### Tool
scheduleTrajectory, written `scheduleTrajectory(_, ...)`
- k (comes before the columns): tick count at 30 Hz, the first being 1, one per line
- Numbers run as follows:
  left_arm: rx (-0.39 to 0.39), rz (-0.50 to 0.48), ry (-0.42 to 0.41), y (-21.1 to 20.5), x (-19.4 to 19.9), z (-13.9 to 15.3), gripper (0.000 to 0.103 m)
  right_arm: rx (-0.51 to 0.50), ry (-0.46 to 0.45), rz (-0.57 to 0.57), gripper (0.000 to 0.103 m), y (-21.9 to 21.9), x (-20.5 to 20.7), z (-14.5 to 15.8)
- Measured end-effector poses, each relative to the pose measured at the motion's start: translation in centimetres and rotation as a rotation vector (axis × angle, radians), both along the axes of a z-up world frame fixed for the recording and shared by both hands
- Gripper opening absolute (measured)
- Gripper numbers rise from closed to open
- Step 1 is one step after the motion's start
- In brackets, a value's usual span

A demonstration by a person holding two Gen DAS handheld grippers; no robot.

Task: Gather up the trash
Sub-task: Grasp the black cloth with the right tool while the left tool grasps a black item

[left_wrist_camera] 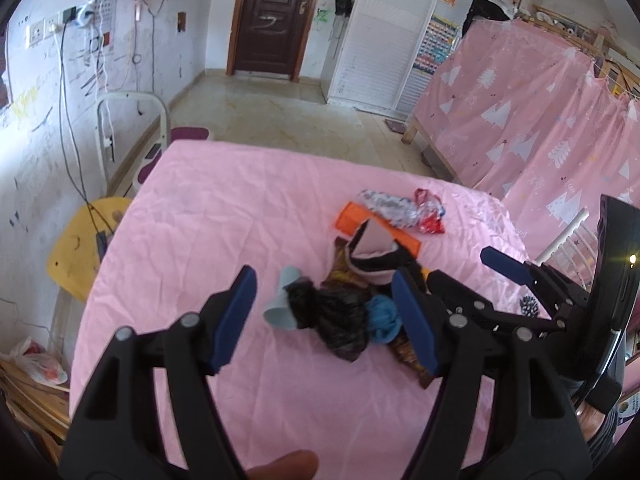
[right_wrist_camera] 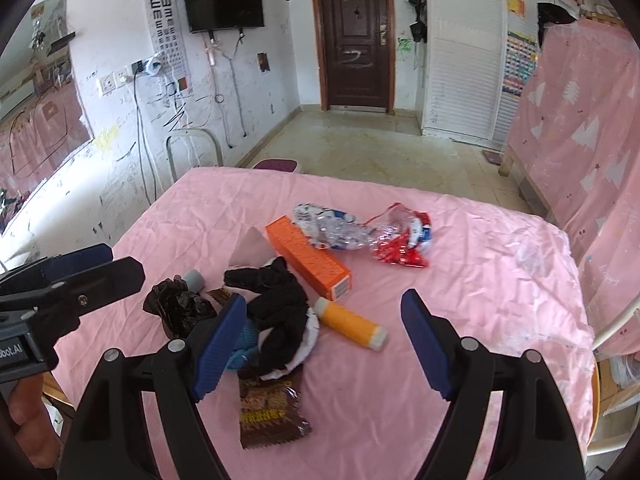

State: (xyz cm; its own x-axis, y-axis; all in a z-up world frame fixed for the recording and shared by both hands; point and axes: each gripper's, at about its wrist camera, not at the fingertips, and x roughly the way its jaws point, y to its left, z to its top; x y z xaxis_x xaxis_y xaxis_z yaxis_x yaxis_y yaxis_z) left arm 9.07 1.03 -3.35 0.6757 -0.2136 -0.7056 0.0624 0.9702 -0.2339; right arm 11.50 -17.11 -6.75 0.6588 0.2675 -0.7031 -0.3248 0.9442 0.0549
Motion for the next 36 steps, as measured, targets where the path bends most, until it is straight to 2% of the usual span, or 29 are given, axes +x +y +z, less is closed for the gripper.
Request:
scheduleTrajectory(5, -0.007, 0.009, 0.018, 0.8, 0.5, -0.8, 0.067, -0.015, 0.014, 0.037, 0.063, 1.4, 0.7, -0.5)
scheduleTrajectory(10, -0.02, 0.02, 0.036, 1.3, 1.2, -1.4, 0.067, -0.018, 0.047, 0.066, 0.046, 2.4, 1.5, -1.4)
scheduleTrajectory(15, -0.047, 0.005, 0.053, 1.6, 1.6, -1.9, 0.068, -0.025, 0.063, 0.087, 0.04, 3.1, 2.2, -2.1)
scheduleTrajectory(17, -0.062, -0.01, 0.059, 1.5, 1.7, -2.0, 0.075, -0.029, 0.068, 0.096, 0.036, 3.3, 2.4, -2.4)
scheduleTrajectory(18, -0.066, -0.016, 0.059, 1.5, 1.7, -2.1, 0.076, -0.03, 0.07, 0.1, 0.03, 3.4, 2.5, -2.4)
scheduleTrajectory(21, -0.061, -0.031, 0.062, 1.0, 1.6, -2.3, 0.076, -0.038, 0.063, 0.11, 0.024, 3.4, 2.5, -2.5)
scheduleTrajectory(27, -0.034, -0.059, 0.06, 0.0, 1.5, -2.7, 0.076, -0.008, 0.039, 0.091, 0.022, 2.2, 2.2, -1.8)
scheduleTrajectory(34, 0.054, -0.08, 0.046, -2.0, 1.6, -3.2, 0.076, 0.02, -0.01, 0.044, 0.022, -0.3, 1.6, 0.3)
scheduleTrajectory(36, 0.072, -0.085, 0.053, -2.4, 1.9, -3.6, 0.068, 0.027, -0.017, 0.033, 0.022, -0.9, 1.5, 0.6)
